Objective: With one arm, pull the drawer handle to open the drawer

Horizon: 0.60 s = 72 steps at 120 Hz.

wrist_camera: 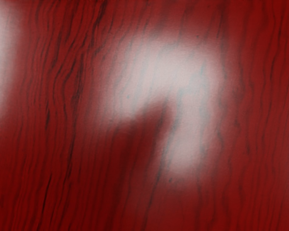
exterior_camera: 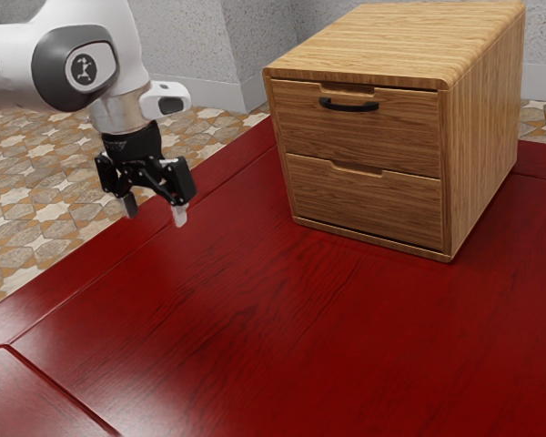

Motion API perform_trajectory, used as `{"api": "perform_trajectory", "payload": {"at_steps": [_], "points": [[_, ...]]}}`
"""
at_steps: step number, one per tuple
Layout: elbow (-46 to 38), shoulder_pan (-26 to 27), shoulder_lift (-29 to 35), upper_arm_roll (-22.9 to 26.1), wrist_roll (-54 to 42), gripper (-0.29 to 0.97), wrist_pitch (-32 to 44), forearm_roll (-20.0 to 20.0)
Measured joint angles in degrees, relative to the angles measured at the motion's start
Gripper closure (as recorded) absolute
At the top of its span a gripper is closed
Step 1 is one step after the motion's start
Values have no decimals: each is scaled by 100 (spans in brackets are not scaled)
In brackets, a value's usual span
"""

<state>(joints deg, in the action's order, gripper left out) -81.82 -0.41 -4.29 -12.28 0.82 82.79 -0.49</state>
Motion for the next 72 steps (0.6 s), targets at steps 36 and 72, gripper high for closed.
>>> {"api": "perform_trajectory", "payload": {"at_steps": [36, 72], "points": [[417, -44, 331, -6, -27, 0, 7, 386], [612, -789, 396, 921, 3190, 0, 346, 536]]}}
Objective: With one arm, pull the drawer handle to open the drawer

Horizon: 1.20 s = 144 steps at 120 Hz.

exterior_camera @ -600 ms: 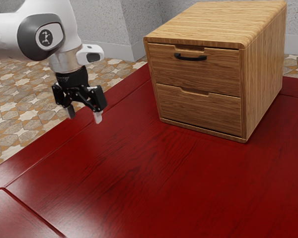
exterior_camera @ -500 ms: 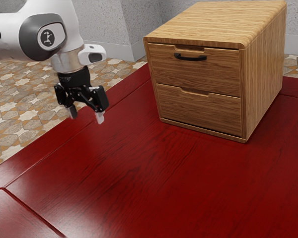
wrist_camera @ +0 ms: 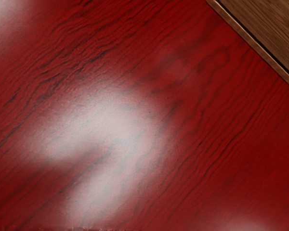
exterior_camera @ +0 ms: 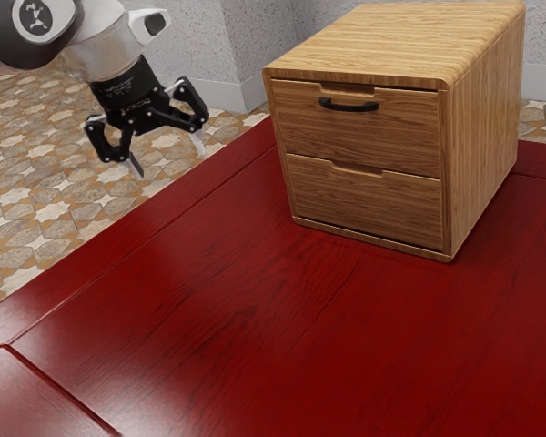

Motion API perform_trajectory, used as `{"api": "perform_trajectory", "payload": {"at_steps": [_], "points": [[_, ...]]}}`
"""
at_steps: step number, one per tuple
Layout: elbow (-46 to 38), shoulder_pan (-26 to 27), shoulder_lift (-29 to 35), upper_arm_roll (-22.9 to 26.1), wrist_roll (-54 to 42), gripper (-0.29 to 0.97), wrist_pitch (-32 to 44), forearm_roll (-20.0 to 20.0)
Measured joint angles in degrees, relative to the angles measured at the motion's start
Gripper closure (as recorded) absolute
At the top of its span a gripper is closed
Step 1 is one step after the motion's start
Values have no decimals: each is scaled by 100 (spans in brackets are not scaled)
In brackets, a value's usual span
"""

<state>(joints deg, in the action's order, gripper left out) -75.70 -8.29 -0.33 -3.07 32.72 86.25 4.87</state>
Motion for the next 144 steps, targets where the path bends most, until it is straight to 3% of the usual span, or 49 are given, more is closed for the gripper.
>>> {"api": "perform_trajectory", "payload": {"at_steps": [50, 61, 86, 118, 144], "points": [[-37, 1798, -208, -24, 3217, 0, 1159, -142], [-39, 1724, -228, -57, 3677, 0, 1276, -155], [-29, 1006, -311, 2, 4505, 0, 1436, -188], [-1, 1502, -278, -11, 5212, 0, 1595, -197], [2, 1309, -370, -24, 5598, 0, 1658, -199]]}}
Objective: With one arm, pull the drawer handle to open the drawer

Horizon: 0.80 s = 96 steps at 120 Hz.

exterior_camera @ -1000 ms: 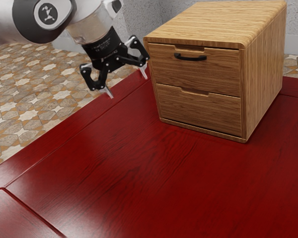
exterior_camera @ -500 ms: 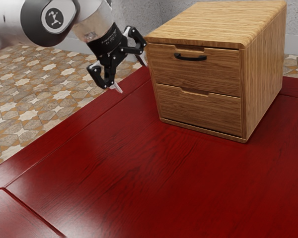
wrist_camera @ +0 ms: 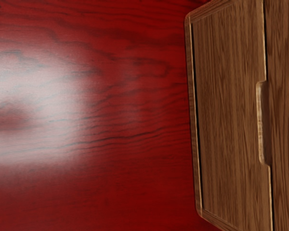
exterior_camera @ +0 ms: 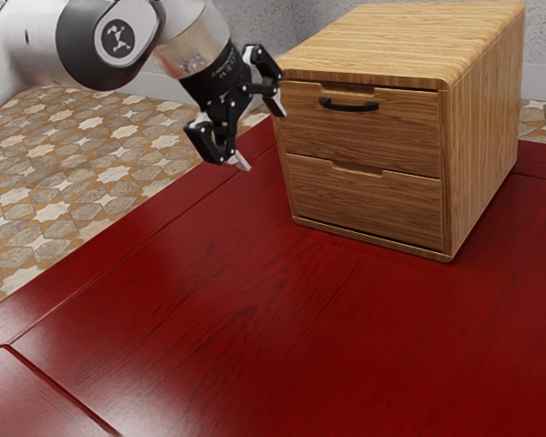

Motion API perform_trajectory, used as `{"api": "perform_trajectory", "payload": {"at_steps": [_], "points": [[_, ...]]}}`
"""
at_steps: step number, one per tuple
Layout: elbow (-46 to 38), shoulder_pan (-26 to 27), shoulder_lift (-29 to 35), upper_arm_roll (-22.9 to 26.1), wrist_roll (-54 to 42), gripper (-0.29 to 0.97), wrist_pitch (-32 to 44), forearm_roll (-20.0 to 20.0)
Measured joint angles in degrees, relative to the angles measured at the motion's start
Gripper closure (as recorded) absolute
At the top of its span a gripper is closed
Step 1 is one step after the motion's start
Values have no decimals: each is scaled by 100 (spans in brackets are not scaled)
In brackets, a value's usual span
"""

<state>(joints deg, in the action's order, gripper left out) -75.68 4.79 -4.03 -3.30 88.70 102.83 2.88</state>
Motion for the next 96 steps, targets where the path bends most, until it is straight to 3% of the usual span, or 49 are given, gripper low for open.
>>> {"api": "perform_trajectory", "payload": {"at_steps": [31, 96], "points": [[57, -50, -186, -5, 305, 0, 299, -2], [1444, -161, -1403, 86, 638, 0, 286, 1]]}}
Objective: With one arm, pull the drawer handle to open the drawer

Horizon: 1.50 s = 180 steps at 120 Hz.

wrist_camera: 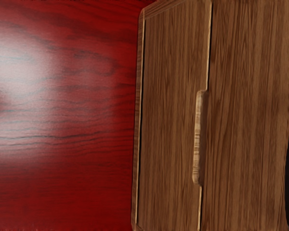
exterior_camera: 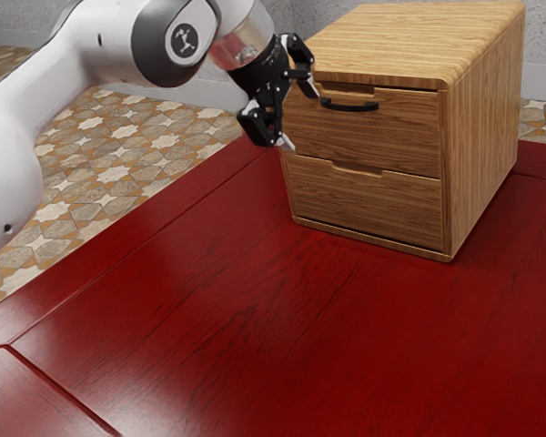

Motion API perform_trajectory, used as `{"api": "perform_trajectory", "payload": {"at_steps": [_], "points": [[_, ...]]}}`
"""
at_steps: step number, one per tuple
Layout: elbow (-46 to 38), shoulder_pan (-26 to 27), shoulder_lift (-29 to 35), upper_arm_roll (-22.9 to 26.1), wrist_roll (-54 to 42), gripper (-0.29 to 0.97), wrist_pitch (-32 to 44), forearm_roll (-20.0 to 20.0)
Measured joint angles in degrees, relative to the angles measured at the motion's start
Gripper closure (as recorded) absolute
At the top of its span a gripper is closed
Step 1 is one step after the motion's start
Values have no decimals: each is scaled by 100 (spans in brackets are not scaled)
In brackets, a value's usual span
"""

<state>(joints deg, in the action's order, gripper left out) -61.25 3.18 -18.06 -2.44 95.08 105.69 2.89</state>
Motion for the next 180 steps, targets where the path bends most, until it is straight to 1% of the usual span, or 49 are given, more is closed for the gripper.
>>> {"api": "perform_trajectory", "payload": {"at_steps": [14, 23, 43, 54, 81, 136, 180], "points": [[487, -48, -275, 35, 40, 0, -91, 0], [772, -155, -511, 196, 62, 0, -141, -1], [950, -326, -669, 250, 103, 0, -231, -5], [1414, -355, -984, 259, 122, 0, -341, -5], [1892, -422, -1421, 302, 159, 0, -427, -8], [1956, -397, -1638, 314, 179, 0, 212, -8], [1956, -432, -1736, 305, 184, 0, 440, -5]]}}
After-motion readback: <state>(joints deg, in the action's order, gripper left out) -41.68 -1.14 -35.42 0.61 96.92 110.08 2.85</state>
